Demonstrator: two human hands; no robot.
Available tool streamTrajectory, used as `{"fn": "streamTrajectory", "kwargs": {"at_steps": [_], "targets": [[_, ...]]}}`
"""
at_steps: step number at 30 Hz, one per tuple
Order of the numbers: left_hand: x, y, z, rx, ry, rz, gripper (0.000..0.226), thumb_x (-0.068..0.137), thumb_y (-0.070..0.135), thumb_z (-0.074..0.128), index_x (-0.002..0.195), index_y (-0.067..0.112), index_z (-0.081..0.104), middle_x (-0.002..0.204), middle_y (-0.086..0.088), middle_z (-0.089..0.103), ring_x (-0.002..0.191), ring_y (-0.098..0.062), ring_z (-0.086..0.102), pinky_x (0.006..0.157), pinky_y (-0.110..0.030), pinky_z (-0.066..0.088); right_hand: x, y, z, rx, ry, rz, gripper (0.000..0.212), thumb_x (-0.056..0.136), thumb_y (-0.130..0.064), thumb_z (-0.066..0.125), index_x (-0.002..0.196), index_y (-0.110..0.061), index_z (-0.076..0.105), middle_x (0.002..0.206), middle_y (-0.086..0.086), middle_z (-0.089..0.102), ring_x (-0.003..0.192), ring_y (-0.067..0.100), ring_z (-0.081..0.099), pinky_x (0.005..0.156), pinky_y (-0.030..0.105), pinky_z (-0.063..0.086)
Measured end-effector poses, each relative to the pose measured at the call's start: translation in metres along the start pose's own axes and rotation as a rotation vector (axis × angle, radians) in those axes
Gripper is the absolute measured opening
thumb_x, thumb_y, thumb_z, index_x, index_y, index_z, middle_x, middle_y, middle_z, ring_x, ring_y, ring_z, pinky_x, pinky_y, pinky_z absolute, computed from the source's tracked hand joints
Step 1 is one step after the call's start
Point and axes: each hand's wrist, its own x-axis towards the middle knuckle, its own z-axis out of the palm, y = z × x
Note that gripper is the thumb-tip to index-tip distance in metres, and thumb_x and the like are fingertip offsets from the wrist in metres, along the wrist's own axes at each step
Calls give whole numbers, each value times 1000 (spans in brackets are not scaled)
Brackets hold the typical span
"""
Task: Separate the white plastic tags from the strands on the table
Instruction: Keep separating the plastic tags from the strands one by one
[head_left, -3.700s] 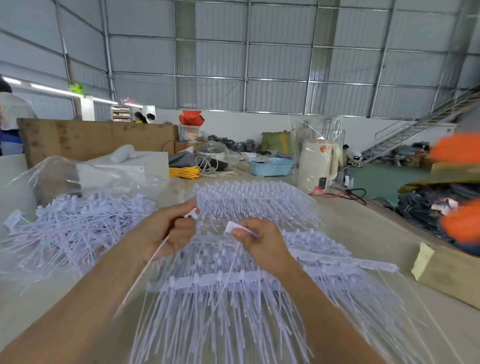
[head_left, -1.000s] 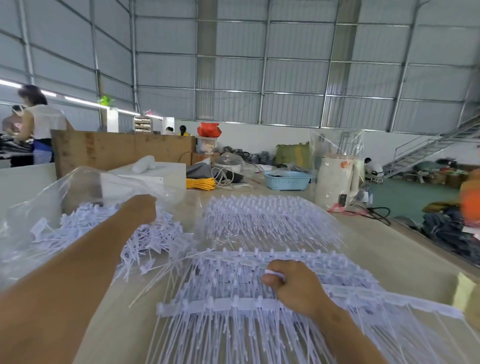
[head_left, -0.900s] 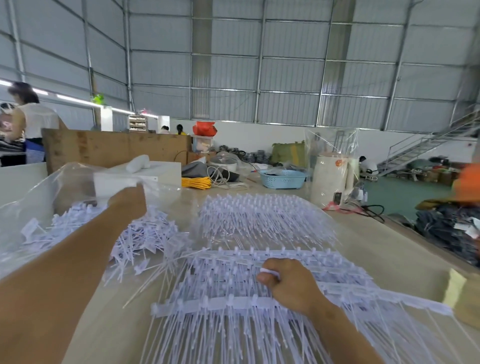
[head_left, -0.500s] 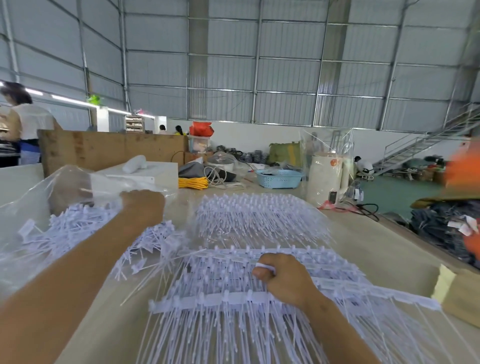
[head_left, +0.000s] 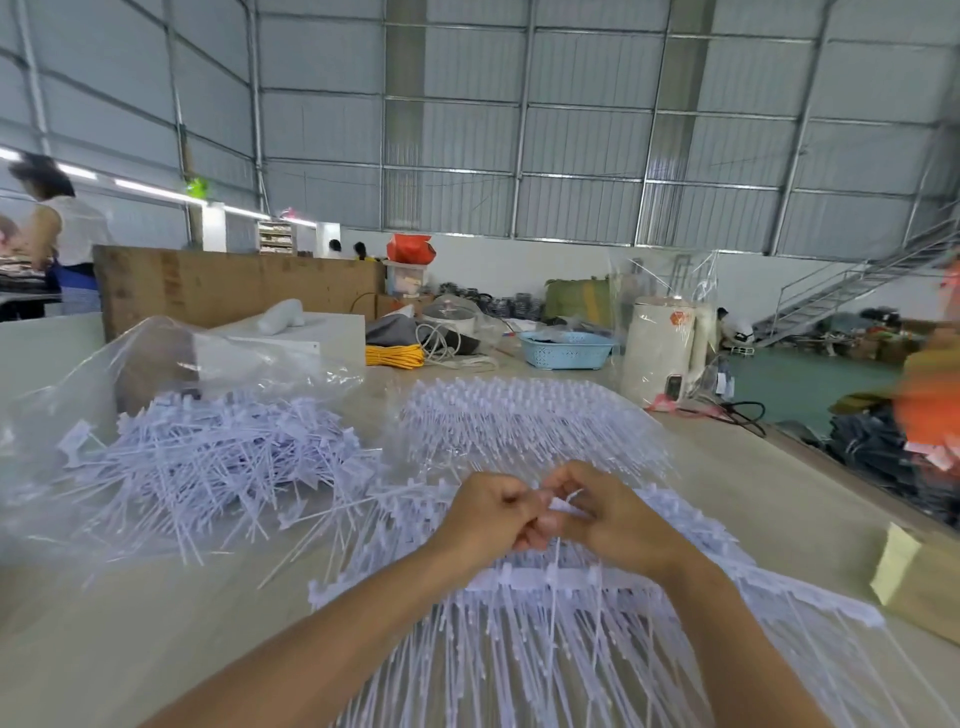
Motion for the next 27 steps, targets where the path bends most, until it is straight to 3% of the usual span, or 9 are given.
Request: {"fn": "streamTrajectory", "kwargs": {"at_steps": [3, 6, 10, 13, 16, 19, 23, 25, 27], "targets": [[-1, 2, 7, -68, 57, 9, 23, 97, 14, 53, 78, 3, 60, 63, -5, 67, 50, -7, 64, 51, -17, 51, -3, 5, -12, -131, -68, 54, 26, 92, -19, 58, 66, -16, 56, 63, -10, 54, 55, 2, 49, 59, 20, 38], [-1, 1, 13, -206, -41, -117, 22, 99, 22, 48, 89, 4, 54, 68, -10, 70, 58, -18, 69, 57, -25, 57, -5, 5, -17, -270, -69, 84, 41, 90, -14, 59, 52, -23, 44, 49, -11, 46, 49, 2, 40, 56, 26, 32], [2, -9, 13, -154, -102, -130, 19, 98, 27, 50, 95, 9, 53, 73, -10, 71, 63, -17, 69, 56, -21, 53, -10, -8, -39, -642, -9, 211, 34, 91, -33, 55, 59, -27, 45, 68, -11, 48, 72, 13, 50, 60, 26, 35], [-1, -27, 19, 96, -108, -12, 14, 98, 14, 48, 86, 19, 52, 74, 2, 67, 71, -16, 66, 67, -25, 51, -24, -42, -57, -728, 149, 185, 21, 93, -42, 51, 91, -24, 61, 87, -5, 59, 84, 19, 56, 68, 25, 38], [-1, -40, 23, 210, -100, 73, 23, 99, 8, 45, 80, 20, 52, 72, 3, 62, 71, -12, 63, 74, -26, 52, -33, -86, -58, -589, 423, -180, 28, 91, -44, 53, 100, -21, 64, 83, -9, 67, 77, 19, 60, 64, 27, 45], [0, -19, 18, -262, -24, -73, 29, 101, 13, 43, 78, 5, 59, 64, -8, 68, 57, -16, 66, 58, -25, 55, -29, -121, -51, -232, 299, -421, 10, 84, -40, 57, 83, -31, 56, 65, -15, 58, 59, -1, 51, 53, 16, 38], [4, 10, -9, -656, 58, -51, 59, 101, 46, 30, 87, 0, 65, 74, -17, 72, 65, -24, 71, 59, -28, 57, 0, -96, -26, -281, 28, -262, 11, 88, -15, 63, 79, -15, 57, 69, -8, 51, 65, 3, 47, 59, 15, 35], [0, 11, -21, -616, -1, -104, 73, 95, 60, 27, 92, 0, 68, 79, -20, 72, 65, -28, 71, 54, -27, 56, 8, -65, -8, -319, 31, -149, 16, 89, -10, 60, 74, -13, 55, 66, -5, 47, 68, 15, 47, 59, 23, 34], [-5, 5, -23, -419, -11, -130, 64, 94, 55, 38, 96, 0, 69, 80, -19, 72, 64, -27, 71, 53, -25, 54, 8, -42, 7, -247, 67, -108, 23, 89, -9, 59, 68, -13, 53, 62, -1, 45, 63, 17, 44, 57, 26, 31]]}}
